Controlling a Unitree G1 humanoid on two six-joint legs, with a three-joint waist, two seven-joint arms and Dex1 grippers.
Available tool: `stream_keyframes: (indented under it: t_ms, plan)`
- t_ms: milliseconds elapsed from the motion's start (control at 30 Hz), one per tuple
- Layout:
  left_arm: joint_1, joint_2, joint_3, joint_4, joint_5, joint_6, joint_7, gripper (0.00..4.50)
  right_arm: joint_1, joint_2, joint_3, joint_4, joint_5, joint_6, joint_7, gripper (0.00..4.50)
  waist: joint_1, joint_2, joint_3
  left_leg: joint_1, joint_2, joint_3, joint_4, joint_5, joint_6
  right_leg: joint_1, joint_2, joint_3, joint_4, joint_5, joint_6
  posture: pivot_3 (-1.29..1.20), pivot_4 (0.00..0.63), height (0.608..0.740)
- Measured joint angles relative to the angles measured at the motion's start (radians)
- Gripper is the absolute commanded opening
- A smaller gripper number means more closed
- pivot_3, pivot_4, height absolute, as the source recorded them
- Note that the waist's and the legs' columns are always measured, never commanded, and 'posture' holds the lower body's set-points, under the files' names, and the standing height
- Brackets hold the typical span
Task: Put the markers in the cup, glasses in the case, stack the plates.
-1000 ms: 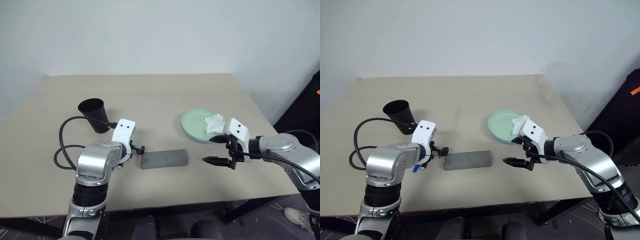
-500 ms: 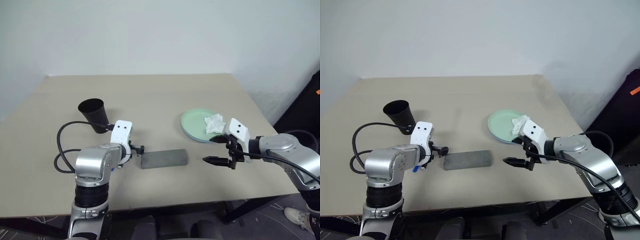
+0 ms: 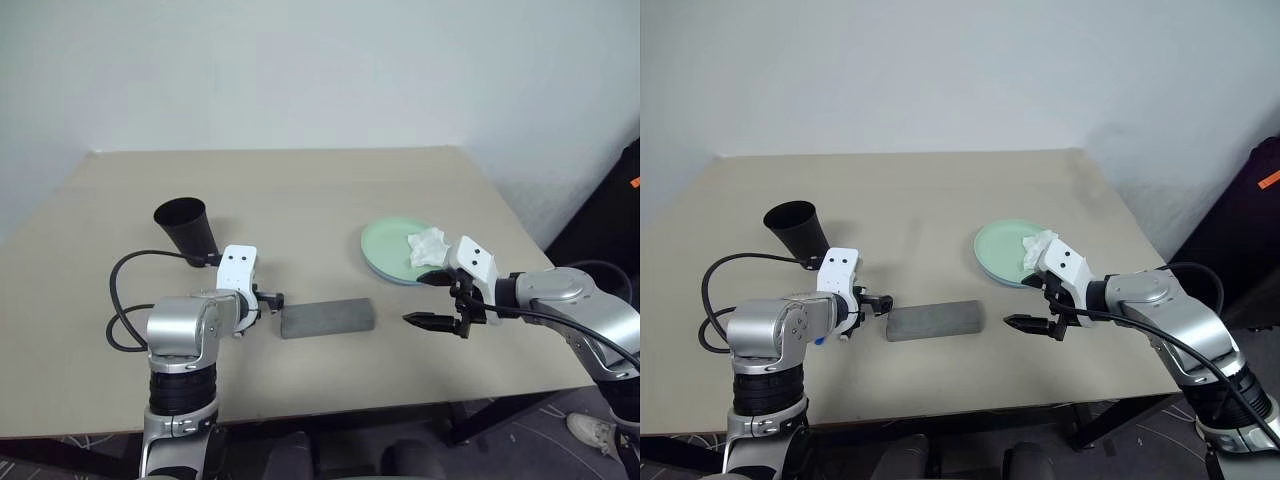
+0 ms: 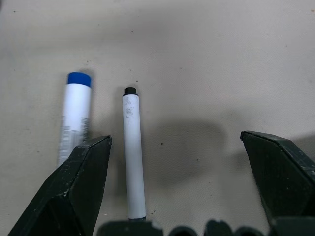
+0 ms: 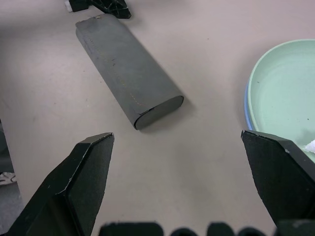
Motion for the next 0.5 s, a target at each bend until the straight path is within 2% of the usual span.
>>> stream_keyframes:
  t_ms: [300,400,500]
  plan:
    - [0.001,-0.001,0.003,0.001,-0.007,-0.001,0.022,4.46,-0.003,0.002,0.000,0.005,-0.001,0.000,-0.001,4.50,-0.002,0.000,0.000,0.000,0.000,0.000,-0.001,0.000,0.000,0.000,0.000,0.000,0.000,0.000,0.000,0.00,0.000,0.740]
    - [-0.005,0.005,-0.006,0.021,0.000,0.003,0.042,3.92,-0.003,0.005,0.000,0.006,-0.002,0.000,-0.006,4.50,-0.002,0.000,0.000,0.000,0.000,0.000,-0.001,0.000,0.000,0.000,0.000,0.000,0.000,0.000,0.000,0.00,0.000,0.740]
    - [-0.013,0.008,-0.016,0.038,0.014,0.002,0.067,2.93,-0.005,0.011,0.000,0.009,-0.004,0.000,-0.014,4.50,-0.001,0.000,0.000,0.000,0.000,0.000,-0.001,0.000,0.000,0.000,0.000,0.000,0.000,0.000,0.000,0.00,0.000,0.740]
